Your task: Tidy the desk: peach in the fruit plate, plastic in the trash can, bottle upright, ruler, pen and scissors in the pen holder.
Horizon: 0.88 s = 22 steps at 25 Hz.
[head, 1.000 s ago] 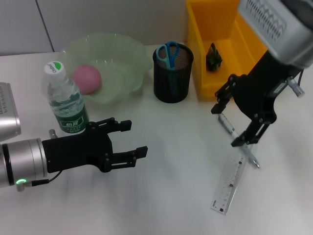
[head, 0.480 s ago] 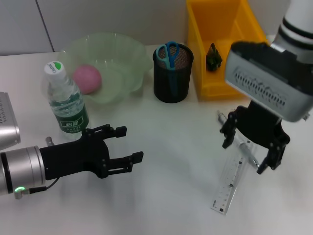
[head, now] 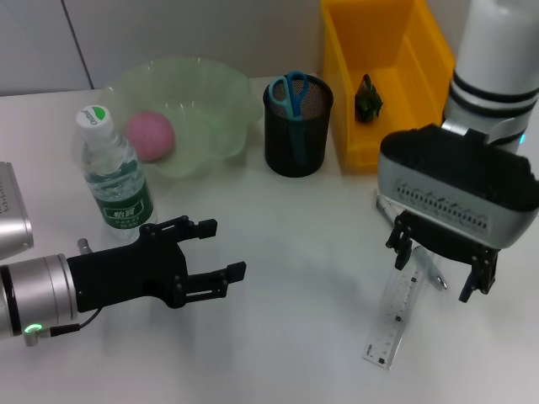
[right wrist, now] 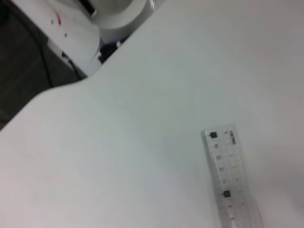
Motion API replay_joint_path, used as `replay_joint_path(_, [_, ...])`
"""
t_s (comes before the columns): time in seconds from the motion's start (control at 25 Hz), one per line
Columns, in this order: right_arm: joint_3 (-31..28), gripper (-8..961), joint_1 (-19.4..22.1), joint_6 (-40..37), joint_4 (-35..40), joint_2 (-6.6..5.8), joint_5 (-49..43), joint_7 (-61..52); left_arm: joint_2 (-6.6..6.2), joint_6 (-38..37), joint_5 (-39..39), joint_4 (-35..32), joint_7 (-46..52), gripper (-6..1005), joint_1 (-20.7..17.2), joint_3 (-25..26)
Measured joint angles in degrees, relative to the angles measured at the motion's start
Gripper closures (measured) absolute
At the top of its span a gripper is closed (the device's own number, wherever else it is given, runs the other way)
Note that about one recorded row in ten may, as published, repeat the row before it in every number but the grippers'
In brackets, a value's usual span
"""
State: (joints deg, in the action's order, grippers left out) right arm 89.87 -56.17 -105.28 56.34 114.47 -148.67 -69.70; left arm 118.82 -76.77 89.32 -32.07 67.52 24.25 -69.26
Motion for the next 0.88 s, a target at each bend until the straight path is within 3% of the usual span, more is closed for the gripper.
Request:
replay_joint_path(0.36, [6.9, 136, -0.9, 7.1, -4.2, -0.11, 2.5, 2.0, 0.01, -0.1, 0.0, 0.1, 0.0, 185, 0.0, 0.0])
replay_joint_path(0.88, [11.8, 136, -1.4, 13.3, -7.7, 0.29, 4.7, 3.1, 0.01, 0.1, 0.0, 0.7, 0.1, 184, -0.3, 0.2])
